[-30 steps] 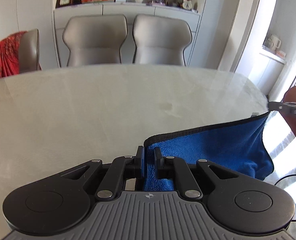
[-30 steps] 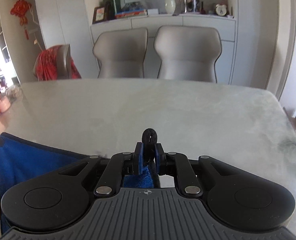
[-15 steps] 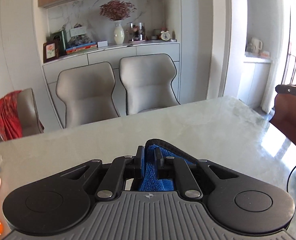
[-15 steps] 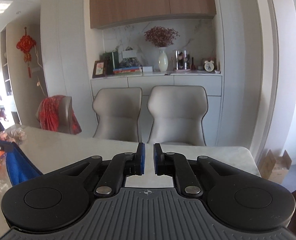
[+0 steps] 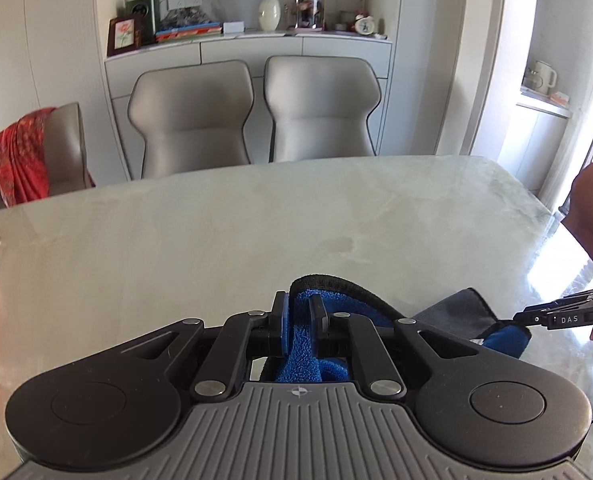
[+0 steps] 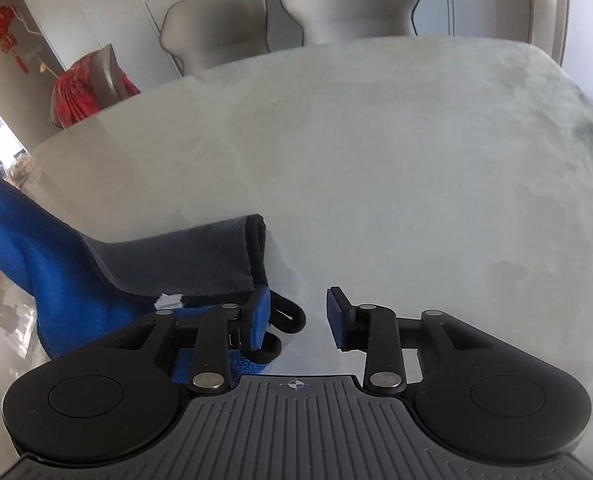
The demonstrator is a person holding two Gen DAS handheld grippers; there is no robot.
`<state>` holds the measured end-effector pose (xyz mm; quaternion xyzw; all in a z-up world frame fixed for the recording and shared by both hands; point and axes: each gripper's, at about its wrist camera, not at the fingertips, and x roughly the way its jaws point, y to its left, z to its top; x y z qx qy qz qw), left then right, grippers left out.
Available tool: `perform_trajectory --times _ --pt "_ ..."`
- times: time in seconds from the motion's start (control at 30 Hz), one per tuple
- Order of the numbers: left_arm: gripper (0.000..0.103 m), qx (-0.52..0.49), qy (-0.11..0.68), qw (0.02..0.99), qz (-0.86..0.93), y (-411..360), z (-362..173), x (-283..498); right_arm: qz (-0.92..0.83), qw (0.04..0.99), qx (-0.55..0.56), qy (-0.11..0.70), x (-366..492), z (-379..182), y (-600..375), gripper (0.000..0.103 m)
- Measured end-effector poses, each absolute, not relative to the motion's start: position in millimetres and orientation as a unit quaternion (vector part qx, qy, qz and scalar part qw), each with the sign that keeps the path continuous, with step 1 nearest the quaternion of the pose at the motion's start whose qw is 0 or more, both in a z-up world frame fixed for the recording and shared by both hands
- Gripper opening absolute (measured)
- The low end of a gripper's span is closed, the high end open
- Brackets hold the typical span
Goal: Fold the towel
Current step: 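Lift the towel off the table with both grippers holding its corners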
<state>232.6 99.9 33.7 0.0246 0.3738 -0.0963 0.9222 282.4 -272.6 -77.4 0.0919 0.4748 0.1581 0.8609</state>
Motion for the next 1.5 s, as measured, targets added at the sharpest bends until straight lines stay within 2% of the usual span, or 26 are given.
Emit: perform_trajectory --times 0.27,0.33,0.37,0.4,0.77,0.93,1.1,1.33,1.5 --pt "0.01 0.011 0.392 0.915 -0.093 107 17 229 0.209 0.846 0.105 0.48 287 -87 -267 0.033" --pt "0.01 0.011 0.395 0.914 -0.091 109 16 230 0.224 0.846 0.098 0.474 286 -87 -263 0.028" --pt "0.011 0.011 0.397 0.913 -0.09 109 15 230 0.224 0.848 0.091 0.471 286 -86 -261 0.015" --pt "0.011 0.01 0.398 0.913 -0.09 110 15 229 0.229 0.848 0.086 0.471 288 -87 -259 0.008" --pt "0.013 -0.003 0.386 0.918 -0.084 118 26 217 0.254 0.873 0.087 0.408 291 -45 -252 0.006" --pt "0.013 0.0 0.353 0.932 -0.086 120 54 211 0.292 0.878 0.174 0.336 285 10 -272 0.006" --pt "0.013 0.013 0.32 0.942 -0.099 115 83 205 0.307 0.886 0.204 0.28 279 58 -291 0.006" --pt "0.013 0.029 0.295 0.949 -0.106 107 109 203 0.299 0.908 0.169 0.238 264 106 -310 0.006" --pt "0.013 0.037 0.283 0.951 -0.117 99 120 209 0.292 0.915 0.148 0.235 260 121 -313 0.006"
